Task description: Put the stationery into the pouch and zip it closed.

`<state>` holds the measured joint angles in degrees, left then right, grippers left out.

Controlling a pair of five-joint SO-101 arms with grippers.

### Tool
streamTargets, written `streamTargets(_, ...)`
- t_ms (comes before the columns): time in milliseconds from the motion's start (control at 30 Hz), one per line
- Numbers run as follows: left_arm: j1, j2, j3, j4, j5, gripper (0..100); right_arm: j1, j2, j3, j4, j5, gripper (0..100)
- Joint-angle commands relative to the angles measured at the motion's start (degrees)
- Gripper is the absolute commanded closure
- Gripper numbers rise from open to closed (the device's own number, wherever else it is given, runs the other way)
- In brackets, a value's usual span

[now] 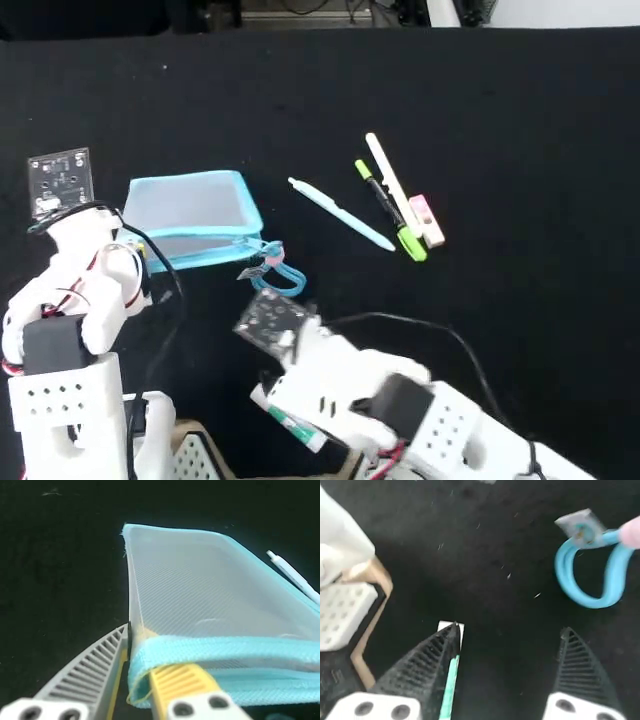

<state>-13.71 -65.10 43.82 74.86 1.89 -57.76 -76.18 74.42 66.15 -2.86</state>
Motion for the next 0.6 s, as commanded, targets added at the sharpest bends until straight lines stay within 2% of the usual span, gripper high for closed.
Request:
streamTargets(0,-1.9,-0.2,-1.7,-1.1,-0.4,97,-1.8,7.3,-0.2,-3.3,-1.1,69.7)
streamTargets(167,-2.1,-0.4,-1.7,-1.1,-0.4,97,-1.8,16.0,-0.2,-6.5,-1.6,69.4)
streamTargets(267,-2.2,-0.4,-1.7,-1.1,-0.4,97,-2.1,19.7,-0.8,-7.4,-6.2,69.4)
streamTargets(467,-2.2,-0.4,-1.7,-1.1,-0.4,97,-9.9,23.5,-0.7,-9.5,-8.3,69.4)
streamTargets(567,-2.2,-0.4,-1.7,-1.1,-0.4,97,-11.5,24.4,1.2,-12.7,-8.3,69.6)
